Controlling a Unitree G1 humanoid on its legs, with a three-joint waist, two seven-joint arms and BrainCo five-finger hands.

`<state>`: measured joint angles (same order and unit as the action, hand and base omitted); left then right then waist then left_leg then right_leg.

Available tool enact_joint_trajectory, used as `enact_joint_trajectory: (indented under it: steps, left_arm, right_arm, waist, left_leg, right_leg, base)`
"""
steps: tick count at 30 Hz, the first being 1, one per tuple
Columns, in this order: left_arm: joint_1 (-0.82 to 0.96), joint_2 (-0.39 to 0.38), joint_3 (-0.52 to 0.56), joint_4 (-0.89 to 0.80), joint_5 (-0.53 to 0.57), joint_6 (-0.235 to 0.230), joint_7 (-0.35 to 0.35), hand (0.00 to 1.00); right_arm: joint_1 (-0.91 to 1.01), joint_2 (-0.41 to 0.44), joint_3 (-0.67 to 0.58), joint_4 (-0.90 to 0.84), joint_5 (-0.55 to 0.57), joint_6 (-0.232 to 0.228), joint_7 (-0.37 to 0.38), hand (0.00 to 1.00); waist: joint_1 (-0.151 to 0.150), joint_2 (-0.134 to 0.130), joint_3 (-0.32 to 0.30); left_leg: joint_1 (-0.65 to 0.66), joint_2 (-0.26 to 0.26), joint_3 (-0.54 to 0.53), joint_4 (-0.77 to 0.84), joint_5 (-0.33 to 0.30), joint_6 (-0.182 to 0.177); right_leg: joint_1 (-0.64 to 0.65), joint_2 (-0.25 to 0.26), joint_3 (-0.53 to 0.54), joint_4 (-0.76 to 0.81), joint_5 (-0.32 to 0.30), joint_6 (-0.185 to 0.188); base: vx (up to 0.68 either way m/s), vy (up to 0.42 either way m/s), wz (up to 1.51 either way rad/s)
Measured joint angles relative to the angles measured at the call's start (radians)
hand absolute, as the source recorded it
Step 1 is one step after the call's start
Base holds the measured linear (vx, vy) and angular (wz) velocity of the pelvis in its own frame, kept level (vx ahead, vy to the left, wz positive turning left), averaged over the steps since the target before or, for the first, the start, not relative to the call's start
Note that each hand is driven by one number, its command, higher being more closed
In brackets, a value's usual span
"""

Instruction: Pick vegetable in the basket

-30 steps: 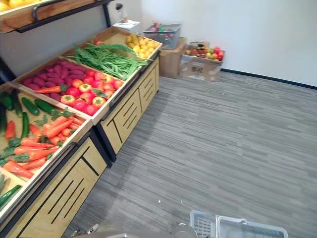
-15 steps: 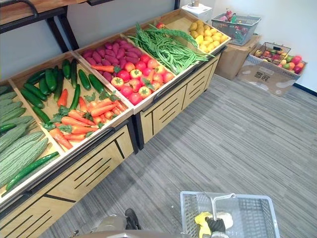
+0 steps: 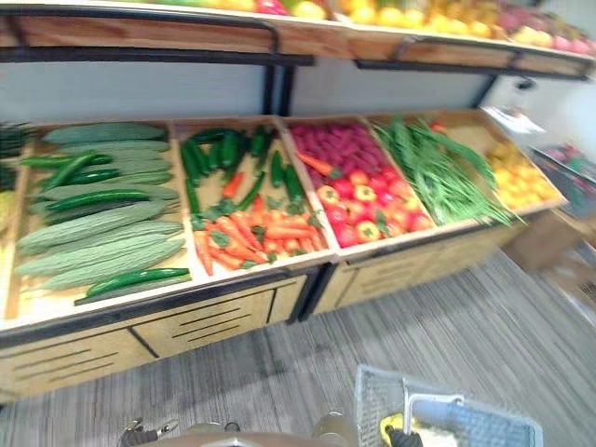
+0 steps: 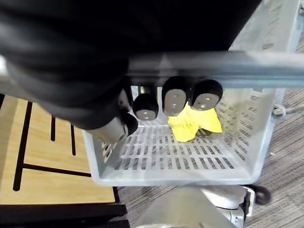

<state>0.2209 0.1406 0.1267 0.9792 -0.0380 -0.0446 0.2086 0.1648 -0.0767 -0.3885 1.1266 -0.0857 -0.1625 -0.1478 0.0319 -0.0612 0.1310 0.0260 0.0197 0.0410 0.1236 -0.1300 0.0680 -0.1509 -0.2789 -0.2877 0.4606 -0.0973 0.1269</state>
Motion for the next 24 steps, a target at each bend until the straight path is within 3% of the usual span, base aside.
enact_joint_trajectory:
  steps: [1,4,5,7,8,9,10,12,13,17,20,24]
  left_arm:
    - [0.0,-0.002,0.008,0.007,-0.001,0.001,-0.001,0.0]
    - [0.001,-0.019,0.04,0.008,-0.002,0.003,-0.012,0.0]
    - [0.001,-0.021,0.049,0.008,-0.018,0.003,-0.02,0.0]
    - [0.002,-0.022,0.089,0.008,-0.026,0.001,-0.022,0.0]
    - [0.002,-0.024,0.13,0.012,-0.027,-0.001,-0.021,0.0]
    - [0.002,-0.054,0.161,0.018,-0.029,-0.006,-0.018,0.0]
    - [-0.001,-0.094,0.187,0.038,-0.034,-0.013,-0.015,0.0]
    - [0.002,-0.106,0.194,0.064,-0.042,-0.013,-0.013,0.0]
    - [0.005,-0.111,0.191,0.076,-0.066,-0.021,-0.011,0.0]
    - [0.01,-0.107,0.158,0.074,-0.068,-0.042,0.01,0.0]
    - [0.006,-0.088,0.102,0.075,-0.068,-0.042,0.024,0.0]
    - [0.016,-0.081,0.074,0.075,-0.067,-0.042,0.031,0.0]
  right_arm:
    - [-0.001,0.005,-0.01,0.001,0.012,0.004,-0.006,1.0]
    - [0.005,0.025,-0.037,0.0,0.026,0.028,-0.017,1.0]
    - [0.014,0.035,-0.035,-0.004,0.027,0.033,-0.015,1.0]
    - [0.03,0.062,-0.034,-0.012,0.028,0.048,-0.015,1.0]
    - [0.041,0.073,-0.034,-0.011,0.028,0.061,-0.015,1.0]
    - [0.039,0.068,-0.035,-0.011,0.028,0.068,-0.015,1.0]
    - [0.027,0.043,-0.035,-0.007,0.026,0.076,-0.015,1.0]
    - [0.025,0.012,-0.037,-0.006,0.025,0.091,-0.014,1.0]
    - [0.02,-0.013,-0.037,0.014,0.026,0.1,-0.014,1.0]
    - [0.004,-0.044,-0.02,0.028,0.024,0.111,-0.01,1.0]
    - [0.003,-0.05,-0.002,0.026,0.024,0.115,-0.009,1.0]
    - [0.011,-0.065,0.005,0.023,0.025,0.116,-0.015,1.0]
  waist:
    - [0.002,0.006,0.002]
    - [0.01,0.032,-0.003]
    - [0.01,0.037,-0.005]
    - [0.01,0.01,-0.017]
    - [0.017,0.0,-0.028]
    - [0.027,0.014,-0.035]
    - [0.035,0.036,-0.031]
    - [0.031,0.066,-0.044]
    - [0.025,0.076,-0.039]
    - [0.023,0.077,-0.039]
    - [0.007,0.075,-0.037]
    - [0.006,0.08,-0.036]
  left_leg:
    - [0.006,0.01,-0.039,0.004,-0.003,-0.01]
    - [0.019,0.051,-0.107,0.03,-0.028,-0.053]
    - [0.022,0.071,-0.137,0.046,-0.049,-0.081]
    - [0.022,0.084,-0.167,0.064,-0.083,-0.123]
    - [0.022,0.121,-0.132,0.09,-0.124,-0.153]
    - [0.024,0.193,-0.061,0.109,-0.13,-0.188]
    - [0.033,0.226,-0.049,0.096,-0.116,-0.227]
    - [0.057,0.25,-0.042,0.039,-0.068,-0.247]
    - [0.089,0.256,-0.026,-0.013,-0.008,-0.256]
    - [0.072,0.261,0.02,-0.013,0.048,-0.233]
    - [-0.006,0.267,0.151,0.06,0.038,-0.205]
    - [0.001,0.207,0.163,-0.005,0.057,-0.171]
  right_leg:
    - [-0.002,0.023,0.03,-0.1,0.003,-0.001]
    - [-0.002,0.07,0.074,-0.205,0.041,-0.014]
    - [0.002,0.09,0.104,-0.227,0.072,-0.02]
    - [0.024,0.096,0.144,-0.242,0.218,-0.037]
    - [0.064,0.105,0.134,-0.256,0.181,-0.003]
    - [0.104,0.138,0.098,-0.289,0.115,-0.002]
    - [0.119,0.169,0.073,-0.305,0.079,-0.012]
    - [0.129,0.192,0.047,-0.302,0.062,-0.032]
    - [0.158,0.195,0.02,-0.302,0.046,-0.041]
    - [0.175,0.19,-0.038,-0.32,0.01,-0.053]
    - [0.176,0.169,-0.105,-0.325,0.01,-0.052]
    - [0.221,0.141,-0.111,-0.399,0.041,-0.006]
  base:
    - [0.24,-0.207,1.04]
    - [0.24,-0.26,0.73]
    - [0.23,-0.362,0.71]
    - [0.23,-0.489,0.71]
    - [0.23,-0.65,0.47]
    - [0.2,-0.621,0.28]
    - [0.16,-0.497,0.12]
    - [0.12,-0.287,0.37]
    - [0.11,-0.252,0.53]
    - [-0.04,-0.175,0.54]
    - [-0.07,-0.013,0.72]
    - [-0.05,0.069,0.31]
